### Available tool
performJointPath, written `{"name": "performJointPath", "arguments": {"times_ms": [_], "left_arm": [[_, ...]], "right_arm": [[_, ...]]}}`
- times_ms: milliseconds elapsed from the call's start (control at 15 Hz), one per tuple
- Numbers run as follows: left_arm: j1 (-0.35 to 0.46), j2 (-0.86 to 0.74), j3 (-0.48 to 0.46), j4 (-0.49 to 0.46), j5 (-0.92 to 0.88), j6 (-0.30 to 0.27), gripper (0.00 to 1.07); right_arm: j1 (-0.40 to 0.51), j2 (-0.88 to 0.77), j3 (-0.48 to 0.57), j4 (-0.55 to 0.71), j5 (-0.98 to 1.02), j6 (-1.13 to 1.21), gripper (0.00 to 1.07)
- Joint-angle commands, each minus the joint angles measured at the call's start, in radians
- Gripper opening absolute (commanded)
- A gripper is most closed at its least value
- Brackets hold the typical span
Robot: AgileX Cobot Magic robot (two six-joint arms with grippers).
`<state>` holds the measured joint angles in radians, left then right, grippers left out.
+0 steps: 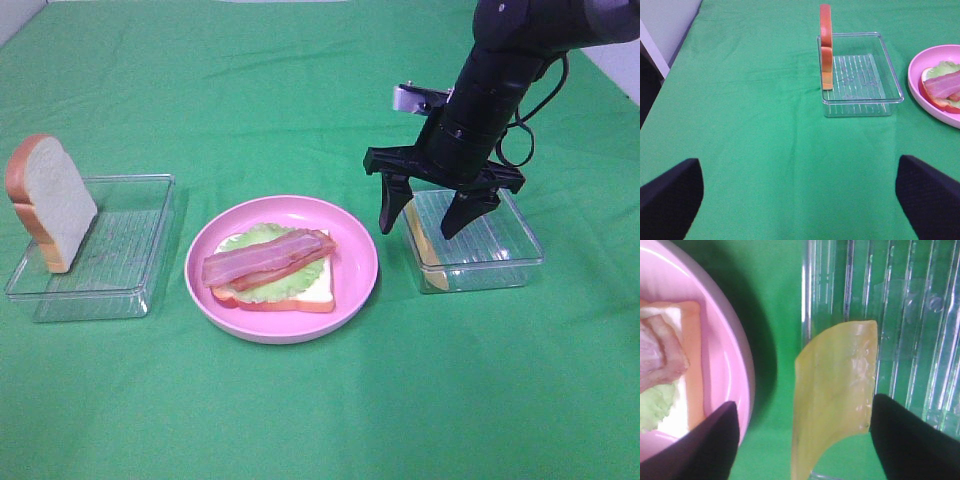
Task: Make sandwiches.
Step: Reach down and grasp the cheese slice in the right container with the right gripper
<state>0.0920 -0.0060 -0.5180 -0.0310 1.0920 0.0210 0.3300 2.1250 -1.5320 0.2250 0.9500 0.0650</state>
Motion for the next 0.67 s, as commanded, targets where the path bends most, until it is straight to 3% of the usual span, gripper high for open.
{"name": "performJointPath", "arguments": {"times_ms": [67,133,467,533,667], "left_arm": [[-0.005,-0.014,0.003,0.001,-0.015,-0.004,0.98],[-0.005,-0.014,0.003,0.001,-0.015,-0.004,0.98],[-0.005,-0.014,0.003,0.001,-0.015,-0.004,0.98],[-0.005,-0.014,0.003,0.001,-0.015,-0.004,0.98],[-0.005,-0.014,0.003,0.001,-0.015,-0.004,0.98]], "right_arm": [[-0.002,-0.001,0.004,-0.001,-0.001,-0.012,0.49],[-0.002,-0.001,0.004,-0.001,0.0,-0.012,0.41],[-0.002,-0.001,0.004,-0.001,0.024,-0.012,0.4],[-0.002,-0.002,0.004,-0.001,0.025,-0.012,0.37],[-0.002,-0.003,0.004,-0.001,0.026,-0.012,0.18]]}}
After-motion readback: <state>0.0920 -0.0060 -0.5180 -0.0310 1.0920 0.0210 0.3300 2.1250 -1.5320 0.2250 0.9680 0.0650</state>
